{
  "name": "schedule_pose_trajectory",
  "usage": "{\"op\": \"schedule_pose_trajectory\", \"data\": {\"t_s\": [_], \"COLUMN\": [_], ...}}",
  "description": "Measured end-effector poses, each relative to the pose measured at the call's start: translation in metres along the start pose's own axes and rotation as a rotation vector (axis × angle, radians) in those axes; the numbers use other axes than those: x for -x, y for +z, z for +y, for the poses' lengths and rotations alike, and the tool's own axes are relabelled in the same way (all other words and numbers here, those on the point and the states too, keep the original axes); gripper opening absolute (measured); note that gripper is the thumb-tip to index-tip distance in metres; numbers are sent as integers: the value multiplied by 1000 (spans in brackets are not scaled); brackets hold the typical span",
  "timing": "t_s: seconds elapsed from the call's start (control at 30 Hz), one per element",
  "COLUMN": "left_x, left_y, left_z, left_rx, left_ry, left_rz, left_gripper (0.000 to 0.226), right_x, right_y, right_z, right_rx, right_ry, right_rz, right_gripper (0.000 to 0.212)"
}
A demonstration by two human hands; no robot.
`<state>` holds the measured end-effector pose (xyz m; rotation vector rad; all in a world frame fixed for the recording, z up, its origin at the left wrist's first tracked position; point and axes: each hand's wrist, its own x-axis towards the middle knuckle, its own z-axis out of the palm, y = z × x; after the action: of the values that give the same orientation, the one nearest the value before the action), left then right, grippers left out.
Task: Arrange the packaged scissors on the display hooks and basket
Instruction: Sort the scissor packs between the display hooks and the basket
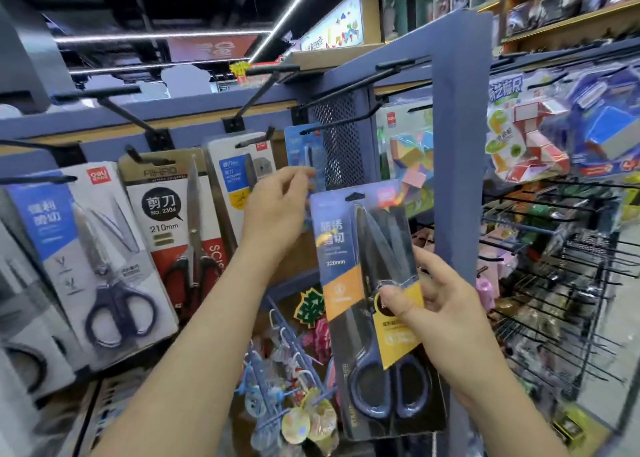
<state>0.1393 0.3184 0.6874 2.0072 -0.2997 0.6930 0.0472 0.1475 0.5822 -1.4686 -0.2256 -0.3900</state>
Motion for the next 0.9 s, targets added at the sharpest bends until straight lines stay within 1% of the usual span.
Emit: {"op": "schedule_pose_trajectory", "data": {"t_s": [0.03,0.07,0.1,0.17,0.23,0.3,0.37,0.4,0.43,0.5,0.53,0.6,0.67,0.73,0.77,0.83,0.87,0.9], "left_x": [12,24,33,50,59,66,72,74,77,81,83,89,100,116,127,151,163,175], "left_y": [-4,-8,-10,-14,-19,-26,-36,-41,-46,-56,-61,-72,-89,-110,-120,-139,-147,-156], "left_z": [10,18,23,29,32,34,36,36,36,32,29,22,13,3,-2,-9,-12,-15], "left_rx": [244,430,529,594,596,592,609,613,606,576,579,601,583,502,455,371,338,317], "left_ry": [-116,-192,-208,-146,-87,-38,-23,-28,-34,-66,-100,-182,-240,-256,-255,-250,-247,-249], "left_rz": [-76,-153,-206,-218,-127,4,120,160,192,249,276,340,405,452,469,513,543,581], "left_gripper": [26,25,21,21,18,11,7,5,3,10,13,10,10,9,7,6,6,7], "right_x": [0,0,0,0,-1,-1,0,1,2,3,5,7,10,14,16,22,27,32], "right_y": [0,0,0,4,6,5,2,2,1,4,7,14,20,26,29,40,48,58], "right_z": [-2,-1,-2,-4,-4,-5,-2,0,4,10,10,11,10,6,7,7,6,7], "right_rx": [-26,-49,-70,-117,-161,-165,-50,26,75,102,112,150,104,43,21,1,2,22], "right_ry": [8,16,21,22,17,23,34,41,52,82,91,60,36,15,7,6,29,44], "right_rz": [-14,-23,-33,-79,-149,-282,-450,-506,-528,-564,-591,-611,-561,-509,-514,-545,-584,-663], "right_gripper": [62,64,65,59,49,40,41,42,43,41,41,38,32,28,25,19,16,13]}}
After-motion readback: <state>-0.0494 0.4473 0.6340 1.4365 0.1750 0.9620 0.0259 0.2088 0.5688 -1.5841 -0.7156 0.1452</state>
